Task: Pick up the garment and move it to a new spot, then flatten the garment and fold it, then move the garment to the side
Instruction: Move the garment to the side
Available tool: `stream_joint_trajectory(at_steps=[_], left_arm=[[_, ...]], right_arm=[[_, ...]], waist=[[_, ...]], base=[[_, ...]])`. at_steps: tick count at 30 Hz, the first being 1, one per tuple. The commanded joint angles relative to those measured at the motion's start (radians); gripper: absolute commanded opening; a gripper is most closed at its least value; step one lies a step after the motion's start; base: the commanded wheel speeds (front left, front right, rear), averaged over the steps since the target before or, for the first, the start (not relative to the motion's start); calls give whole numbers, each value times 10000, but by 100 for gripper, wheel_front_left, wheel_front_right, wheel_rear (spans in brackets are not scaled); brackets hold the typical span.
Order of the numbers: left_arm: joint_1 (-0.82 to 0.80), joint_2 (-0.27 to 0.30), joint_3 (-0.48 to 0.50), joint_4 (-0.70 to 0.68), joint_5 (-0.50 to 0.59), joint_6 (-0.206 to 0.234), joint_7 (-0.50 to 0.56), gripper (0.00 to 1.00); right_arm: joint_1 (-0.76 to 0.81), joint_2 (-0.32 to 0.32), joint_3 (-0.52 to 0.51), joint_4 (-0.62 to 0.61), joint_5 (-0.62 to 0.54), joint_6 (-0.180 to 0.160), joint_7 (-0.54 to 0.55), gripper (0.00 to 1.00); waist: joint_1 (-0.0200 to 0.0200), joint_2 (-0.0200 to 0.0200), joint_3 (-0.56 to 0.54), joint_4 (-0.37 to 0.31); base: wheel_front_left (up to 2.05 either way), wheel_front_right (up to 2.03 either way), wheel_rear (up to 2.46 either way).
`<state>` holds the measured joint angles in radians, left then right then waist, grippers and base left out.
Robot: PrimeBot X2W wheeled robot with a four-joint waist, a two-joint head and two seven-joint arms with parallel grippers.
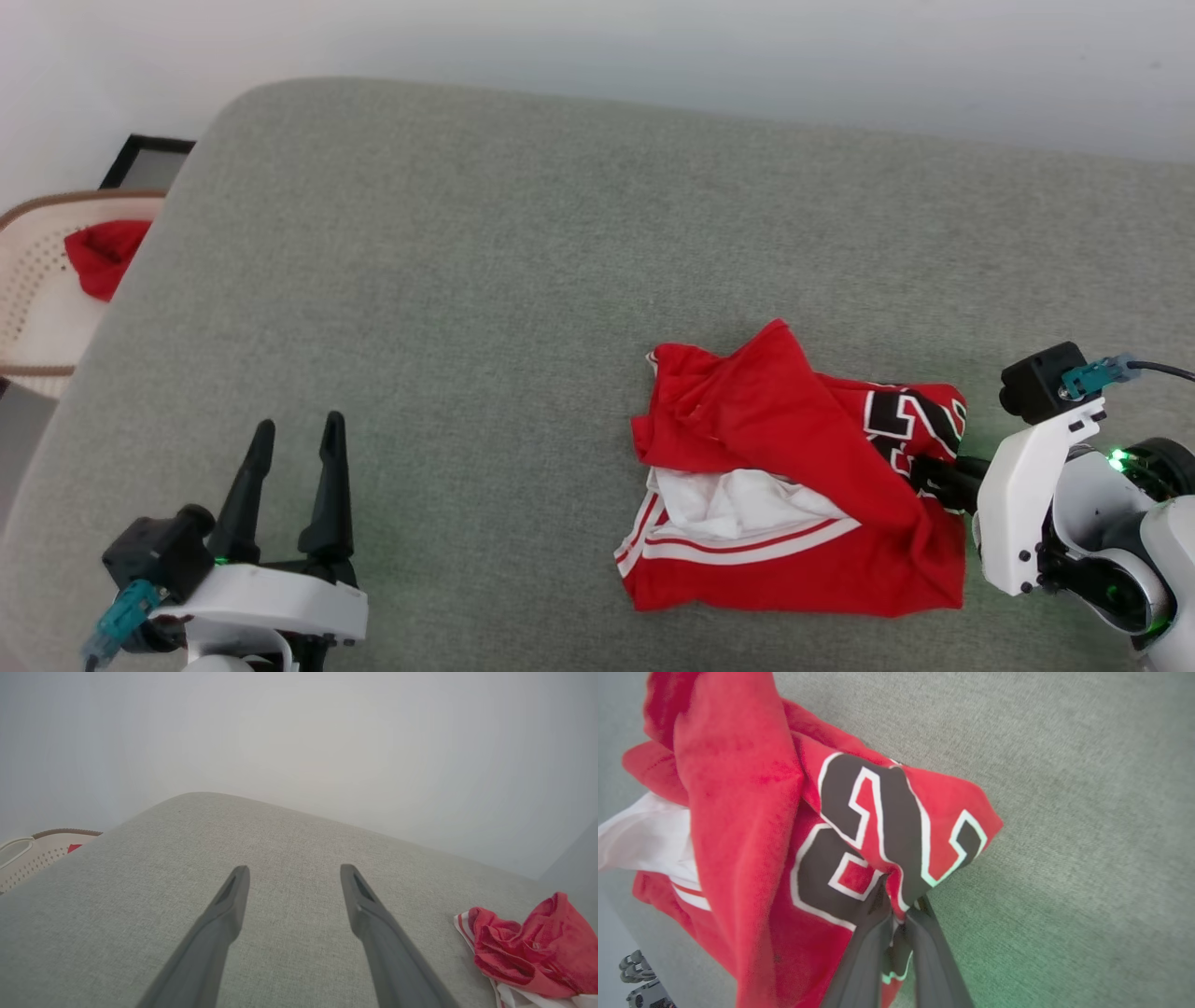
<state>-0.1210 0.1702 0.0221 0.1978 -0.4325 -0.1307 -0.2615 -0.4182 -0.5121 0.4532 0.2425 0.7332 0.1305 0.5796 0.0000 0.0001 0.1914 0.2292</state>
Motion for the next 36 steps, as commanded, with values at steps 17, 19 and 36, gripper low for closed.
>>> stream_joint_trajectory(at_steps=[17, 19, 36], left_arm=[[-72, 204, -284, -51, 74, -3, -26, 100], [-152, 237, -339, -44, 86, -3, -26, 100], [-1205, 698, -925, -6, 42, -3, -26, 100]], right_arm=[[-1109, -1131, 765, -1136, -550, 2, -742, 0], [-1422, -1346, 942, -1204, -600, 2, -851, 0], [-3368, -2722, 1742, -616, -73, 1, -1989, 0]], waist=[[0, -1, -827, -1319], [0, -1, -812, -1513], [0, -1, 45, -2834]], base=[[0, 0, 0], [0, 0, 0], [0, 0, 0]])
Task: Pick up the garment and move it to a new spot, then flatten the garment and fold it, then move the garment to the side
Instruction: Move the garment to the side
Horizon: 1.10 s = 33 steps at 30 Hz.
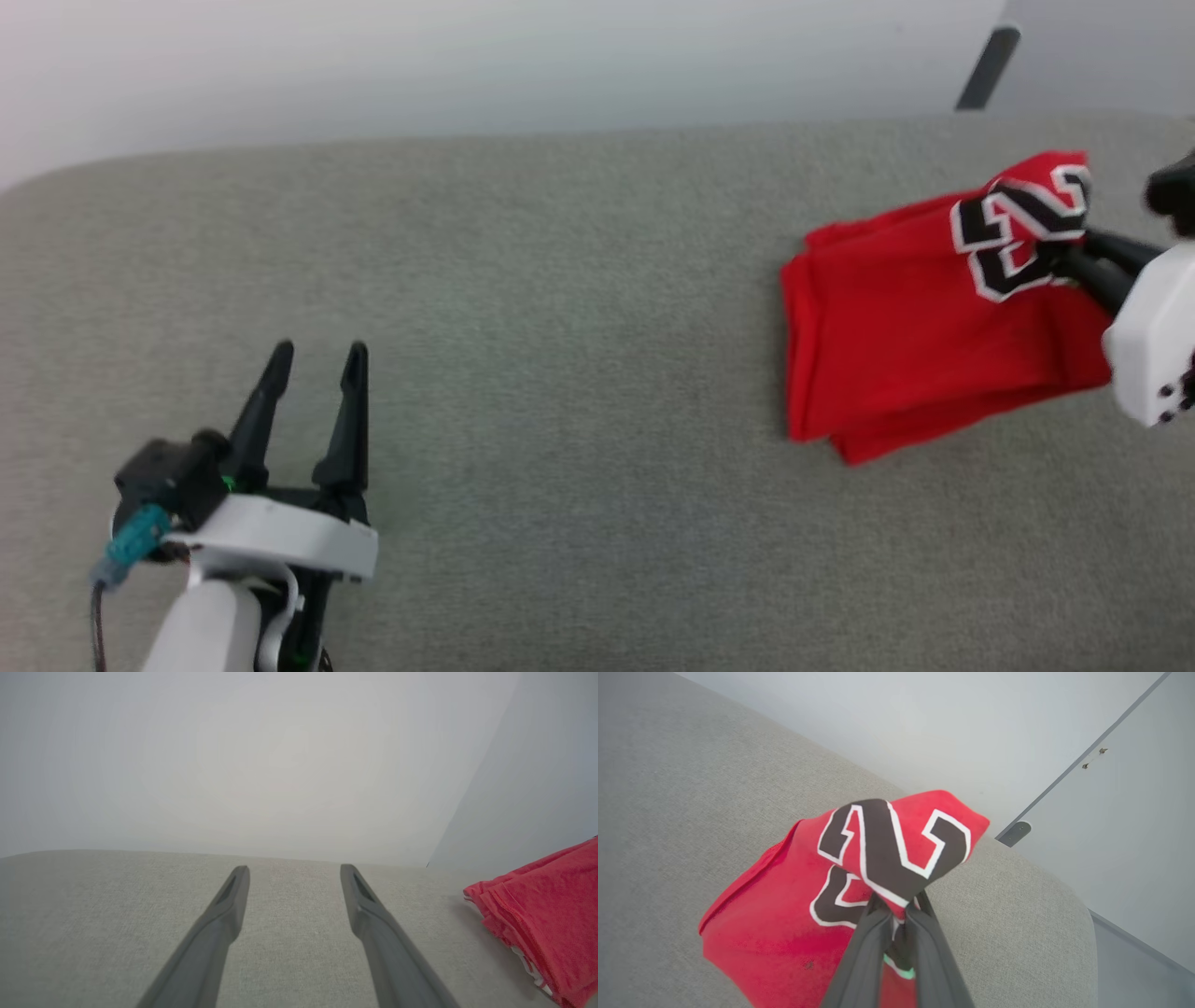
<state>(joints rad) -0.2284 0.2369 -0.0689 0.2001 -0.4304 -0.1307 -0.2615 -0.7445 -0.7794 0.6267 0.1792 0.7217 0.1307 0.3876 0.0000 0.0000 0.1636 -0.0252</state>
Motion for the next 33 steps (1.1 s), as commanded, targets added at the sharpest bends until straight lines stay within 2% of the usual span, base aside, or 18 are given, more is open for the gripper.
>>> stream_joint_trajectory(at_steps=[1, 18, 24, 33], left_arm=[[-214, 81, -43, -48, 41, -3, -26, 100], [-1729, 924, -233, -394, 298, -3, -25, 100], [-2199, 1293, -455, -393, 307, -3, -26, 100], [-2659, 1714, -729, -465, 402, -3, -26, 100]], right_arm=[[-193, -110, 56, 88, 93, -1, -203, 0], [-2008, -1247, 1106, 1931, 509, -4, -2673, 0], [-2690, -1356, 1584, 2920, 460, -6, -3584, 0], [-3590, -1140, 2204, 4710, -108, -6, -4788, 0]], waist=[[0, 0, 440, -377], [0, 0, 2332, -1853], [0, 0, 2939, -2278], [0, 0, 3636, -2763]], base=[[0, 0, 0], [0, 0, 0], [0, 0, 0], [0, 0, 0]])
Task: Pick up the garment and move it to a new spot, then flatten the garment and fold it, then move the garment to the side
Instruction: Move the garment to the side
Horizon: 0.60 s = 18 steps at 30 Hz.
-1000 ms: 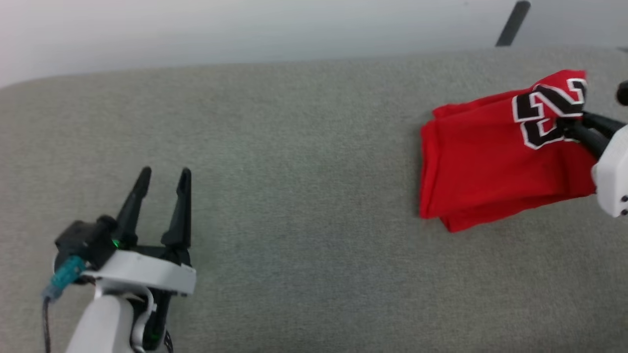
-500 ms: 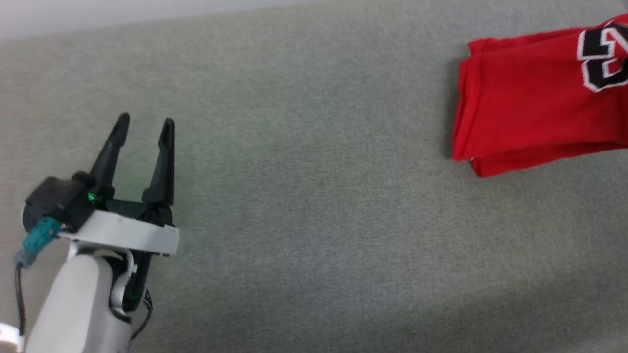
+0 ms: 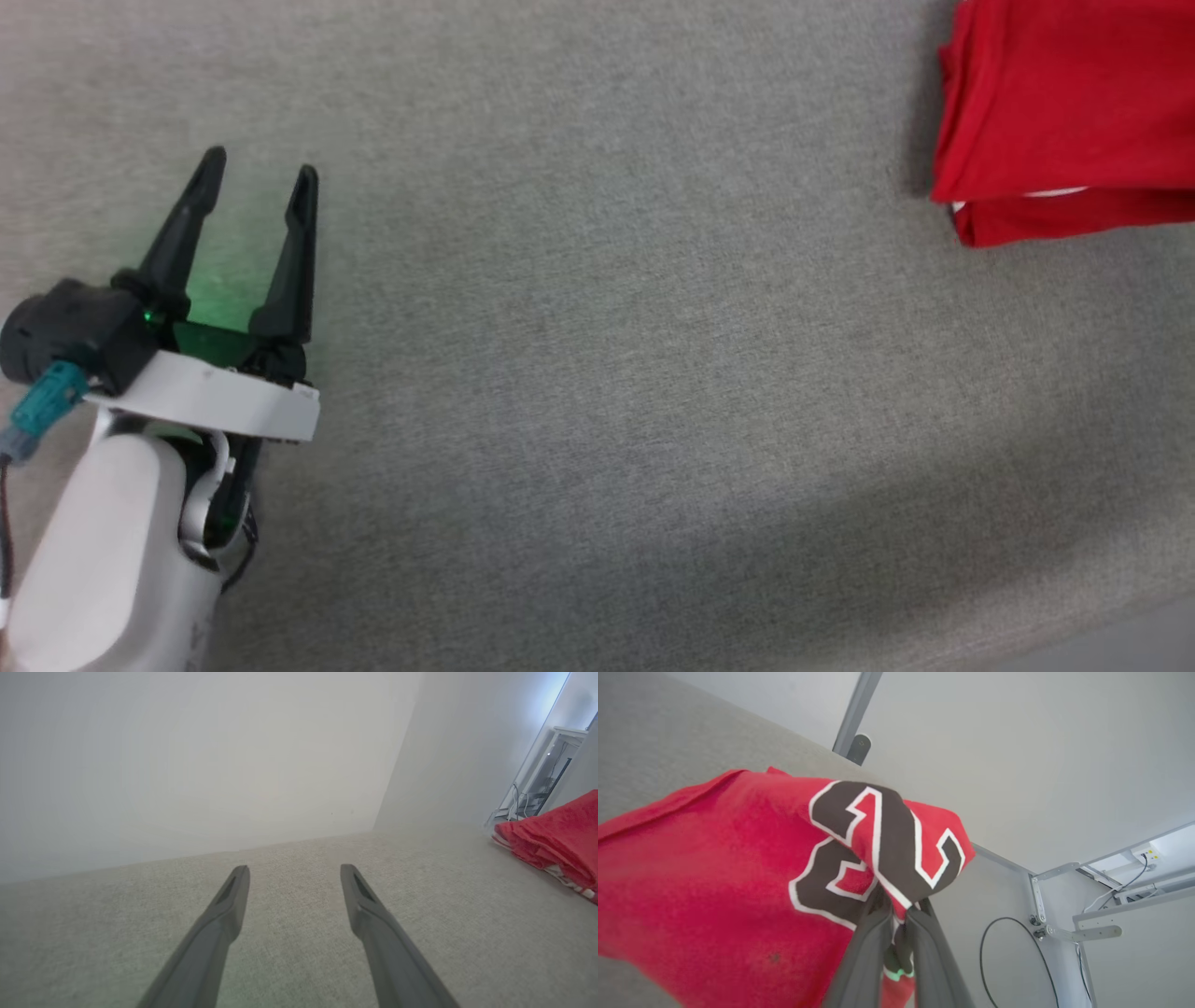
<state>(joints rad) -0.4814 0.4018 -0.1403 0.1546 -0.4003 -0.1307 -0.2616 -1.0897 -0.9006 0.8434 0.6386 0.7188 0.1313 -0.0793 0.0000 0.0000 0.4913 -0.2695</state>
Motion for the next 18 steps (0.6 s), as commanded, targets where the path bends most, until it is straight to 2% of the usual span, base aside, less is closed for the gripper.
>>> stream_joint_trajectory(at_steps=[1, 8, 18], left_arm=[[-174, 90, -41, -12, 97, -3, -25, 100], [-525, 215, -356, 55, 22, -3, -12, 100], [-984, 337, -745, 157, -96, 6, 69, 100]], right_arm=[[-247, 92, 69, 311, -158, -11, -267, 0], [-818, 273, 278, 1719, -576, -11, -1043, 0], [-1326, 783, 692, 3258, -986, -11, -1528, 0]], waist=[[0, 0, 425, -349], [0, 0, 775, -325], [0, 0, 1214, 58]], base=[[0, 0, 0], [0, 0, 0], [0, 0, 0]])
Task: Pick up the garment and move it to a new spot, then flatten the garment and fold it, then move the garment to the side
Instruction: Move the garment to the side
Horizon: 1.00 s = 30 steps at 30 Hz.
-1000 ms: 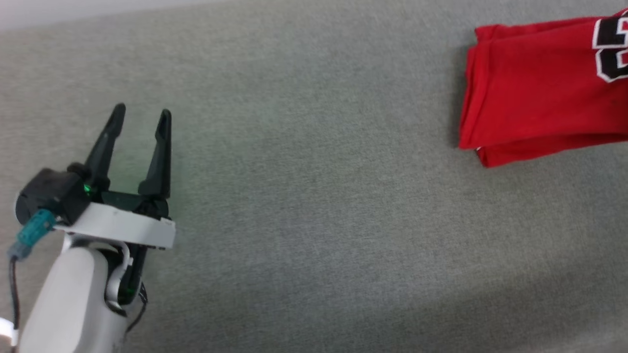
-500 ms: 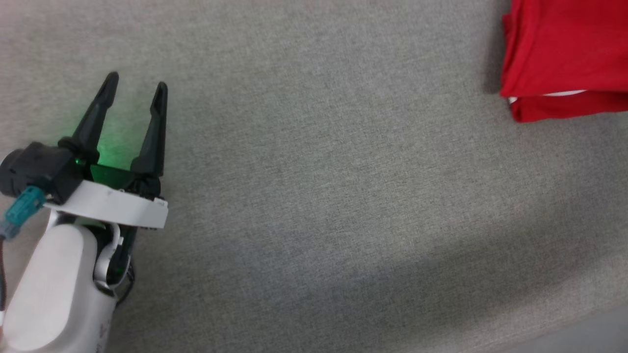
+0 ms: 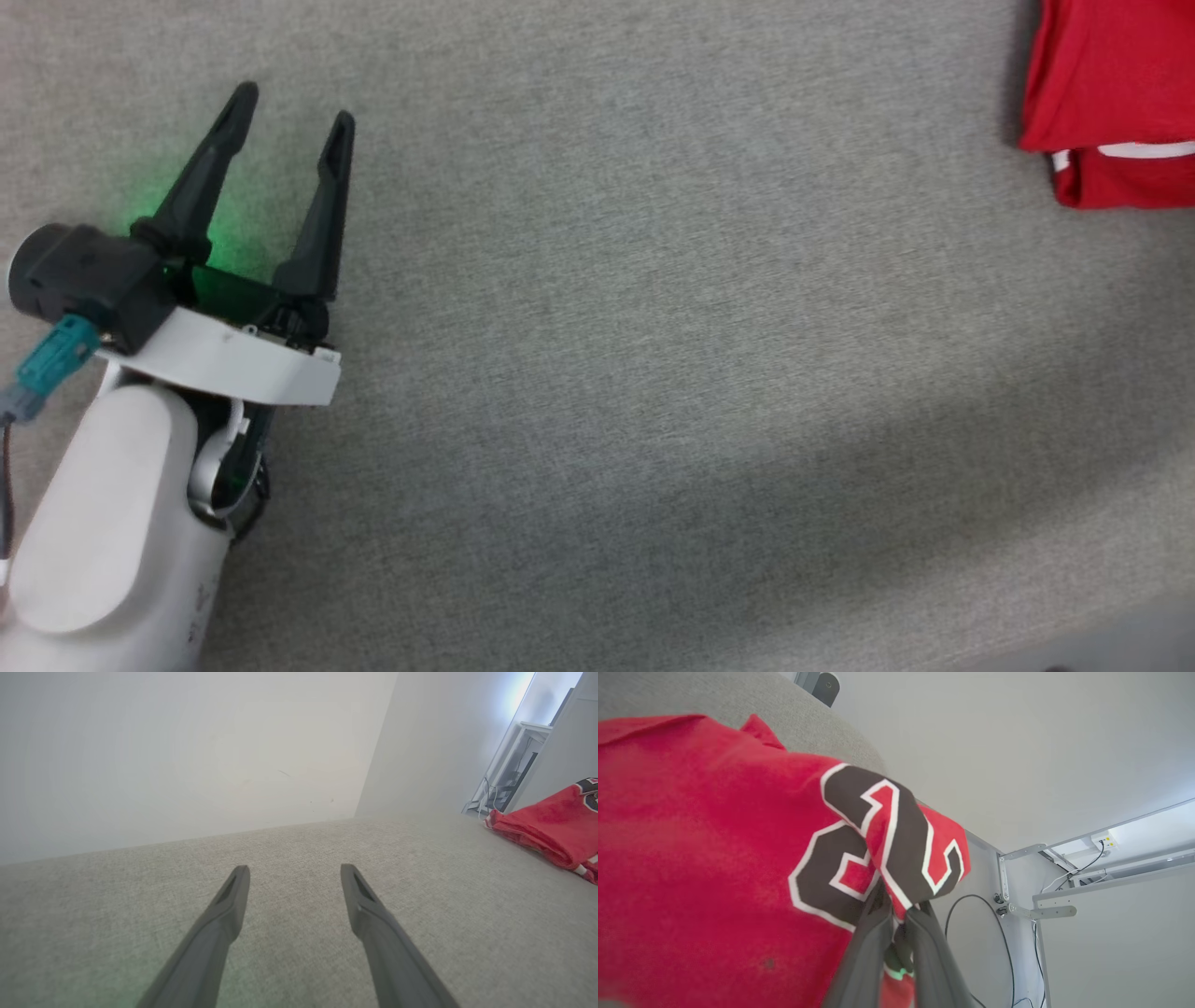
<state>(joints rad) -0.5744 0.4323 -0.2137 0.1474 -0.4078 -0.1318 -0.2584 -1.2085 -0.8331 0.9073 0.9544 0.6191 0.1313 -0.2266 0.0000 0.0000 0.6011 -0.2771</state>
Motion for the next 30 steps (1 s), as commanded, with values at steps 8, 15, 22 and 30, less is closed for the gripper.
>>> stream_joint_trajectory(at_steps=[8, 15, 22, 30], left_arm=[[-40, 105, -43, 384, -63, 33, 33, 100], [47, 11, -99, 507, -136, 31, 20, 100], [249, -250, -149, 634, -224, 21, -25, 100], [812, -419, 294, 654, -243, 21, -37, 100]], right_arm=[[-341, 632, 254, 1125, 276, -11, -74, 4], [-571, 736, 424, 1756, 301, -11, -33, 100], [-545, 738, 529, 1966, 547, -11, -54, 100], [-210, 737, 450, 1758, 928, -11, -287, 100]], waist=[[0, 0, 222, 357], [0, 0, -69, 440], [0, 0, -792, 554], [0, 0, -1851, 754]], base=[[0, 0, 0], [0, 0, 0], [0, 0, 0], [0, 0, 0]])
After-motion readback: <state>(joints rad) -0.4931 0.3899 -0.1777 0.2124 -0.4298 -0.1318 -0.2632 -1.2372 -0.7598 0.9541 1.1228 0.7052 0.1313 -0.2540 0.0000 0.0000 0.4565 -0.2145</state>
